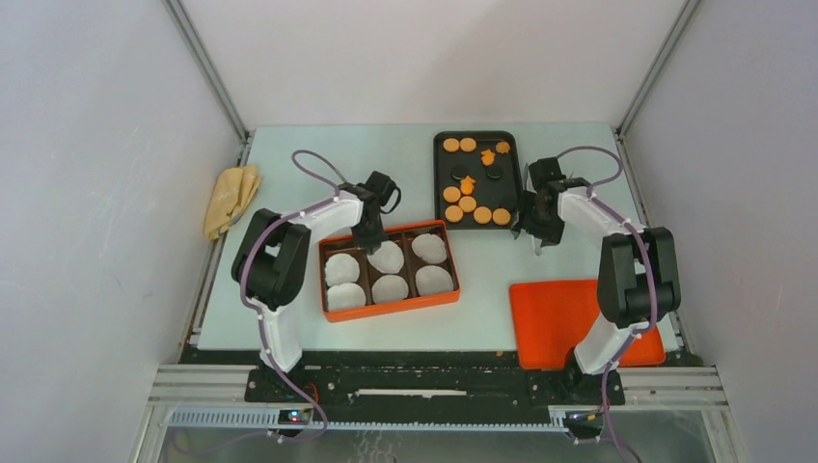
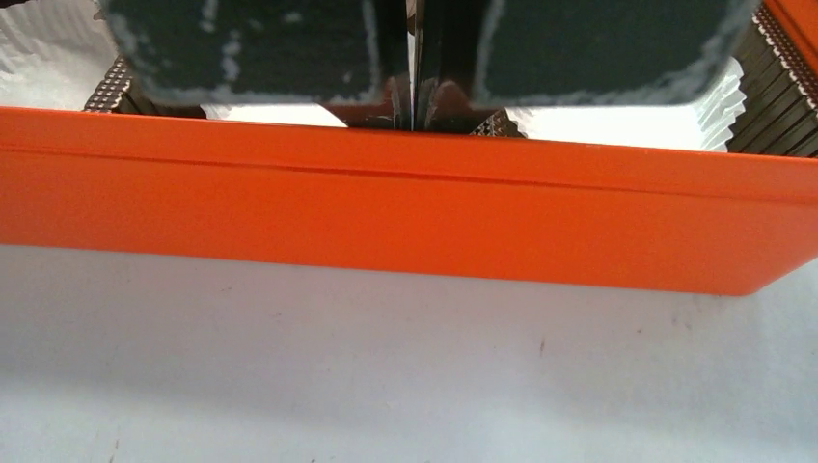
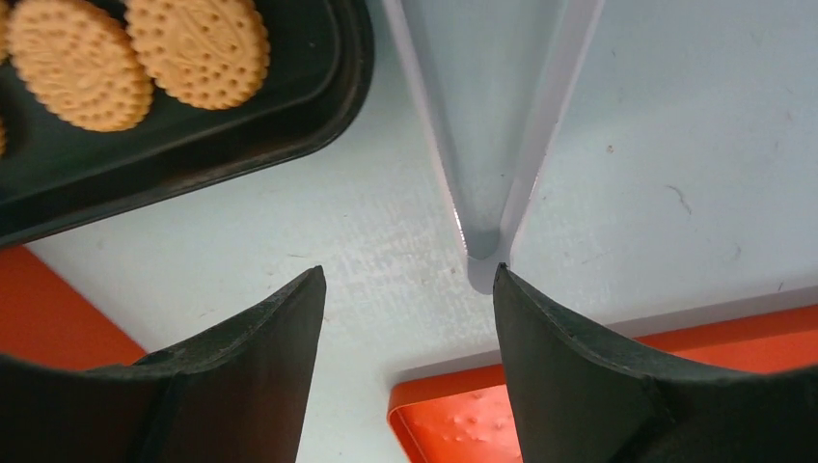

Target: Pack the cookies

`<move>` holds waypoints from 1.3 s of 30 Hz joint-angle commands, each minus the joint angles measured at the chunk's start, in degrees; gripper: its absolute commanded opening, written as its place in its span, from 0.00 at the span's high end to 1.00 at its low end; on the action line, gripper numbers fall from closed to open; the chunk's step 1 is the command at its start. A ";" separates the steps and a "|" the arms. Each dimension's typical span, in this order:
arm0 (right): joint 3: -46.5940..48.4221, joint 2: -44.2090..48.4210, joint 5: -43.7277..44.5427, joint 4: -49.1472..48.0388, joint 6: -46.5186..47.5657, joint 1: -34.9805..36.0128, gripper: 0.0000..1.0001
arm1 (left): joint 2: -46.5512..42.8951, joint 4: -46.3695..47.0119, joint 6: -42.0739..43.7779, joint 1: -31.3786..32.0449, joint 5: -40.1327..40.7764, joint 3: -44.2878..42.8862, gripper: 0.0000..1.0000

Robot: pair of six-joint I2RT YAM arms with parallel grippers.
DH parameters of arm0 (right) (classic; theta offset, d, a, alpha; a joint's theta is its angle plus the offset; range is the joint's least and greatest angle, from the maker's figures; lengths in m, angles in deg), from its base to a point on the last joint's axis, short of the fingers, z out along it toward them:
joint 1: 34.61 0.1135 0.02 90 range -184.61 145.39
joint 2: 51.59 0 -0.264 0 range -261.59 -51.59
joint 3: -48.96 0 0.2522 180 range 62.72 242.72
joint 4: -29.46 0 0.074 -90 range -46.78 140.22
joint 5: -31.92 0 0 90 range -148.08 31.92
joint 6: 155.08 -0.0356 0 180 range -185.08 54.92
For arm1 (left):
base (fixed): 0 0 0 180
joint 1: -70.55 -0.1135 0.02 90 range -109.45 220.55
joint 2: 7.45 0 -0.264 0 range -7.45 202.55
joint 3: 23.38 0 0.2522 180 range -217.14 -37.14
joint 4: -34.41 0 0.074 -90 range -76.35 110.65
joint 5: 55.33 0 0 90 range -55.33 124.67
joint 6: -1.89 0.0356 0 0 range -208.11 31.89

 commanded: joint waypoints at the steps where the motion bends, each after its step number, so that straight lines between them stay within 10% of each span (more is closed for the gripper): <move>1: 1.29 -1.67 3.69 1.38 -0.95 -0.09 0.28 | -2.61 3.17 4.04 0.38 -2.16 0.11 1.00; 29: 4.88 -7.85 5.02 4.85 -1.23 -3.33 0.26 | -12.92 0.16 7.16 3.84 -4.84 -0.71 1.00; 39: 4.03 -6.66 6.12 5.49 -0.63 -8.96 0.26 | -23.89 -1.52 7.18 5.60 -2.08 -2.74 0.67</move>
